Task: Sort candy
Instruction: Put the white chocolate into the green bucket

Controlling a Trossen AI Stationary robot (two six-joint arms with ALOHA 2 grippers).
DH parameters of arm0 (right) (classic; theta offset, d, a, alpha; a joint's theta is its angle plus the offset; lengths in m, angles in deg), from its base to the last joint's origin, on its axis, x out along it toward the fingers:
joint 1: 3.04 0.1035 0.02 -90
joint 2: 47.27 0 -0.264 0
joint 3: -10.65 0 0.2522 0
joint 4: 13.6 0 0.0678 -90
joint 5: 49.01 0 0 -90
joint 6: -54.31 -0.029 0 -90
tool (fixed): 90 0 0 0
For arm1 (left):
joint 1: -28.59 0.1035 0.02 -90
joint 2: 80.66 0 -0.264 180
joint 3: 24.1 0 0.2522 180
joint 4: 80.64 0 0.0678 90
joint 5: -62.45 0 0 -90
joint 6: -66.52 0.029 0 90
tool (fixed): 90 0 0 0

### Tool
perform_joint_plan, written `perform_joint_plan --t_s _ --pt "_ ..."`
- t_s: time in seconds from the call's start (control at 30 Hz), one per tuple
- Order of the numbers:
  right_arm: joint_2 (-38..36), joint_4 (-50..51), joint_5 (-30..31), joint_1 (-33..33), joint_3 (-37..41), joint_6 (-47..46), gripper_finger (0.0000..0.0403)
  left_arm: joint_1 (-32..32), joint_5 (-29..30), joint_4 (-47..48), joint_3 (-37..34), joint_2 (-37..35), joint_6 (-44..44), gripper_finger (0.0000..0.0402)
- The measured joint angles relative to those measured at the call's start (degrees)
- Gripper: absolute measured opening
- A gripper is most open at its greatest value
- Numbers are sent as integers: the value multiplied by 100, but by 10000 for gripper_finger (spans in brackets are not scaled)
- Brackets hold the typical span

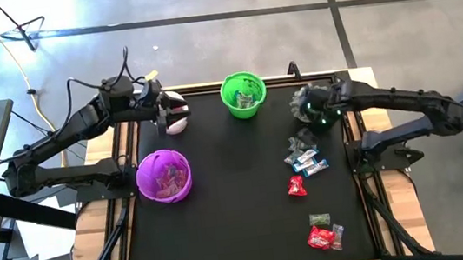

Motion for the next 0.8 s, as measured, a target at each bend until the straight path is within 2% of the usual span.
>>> perform_joint_plan --t_s 0.17,0.27,0.5,0.63,0.8 --pt "310 447 240 640 9 666 152 -238 30 -4 0 0 1 186" --pt "520 447 505 987 9 1596 152 -393 42 -4 0 0 -2 186" --pt "1150 392 596 1702 9 3915 152 -788 49 -3 0 0 -86 186" --pt "1627 217 806 1903 9 4290 152 -1031 59 -2 0 0 -155 186" --pt "2247 -110 1066 1966 9 4202 152 -1349 94 0 0 0 -160 186"
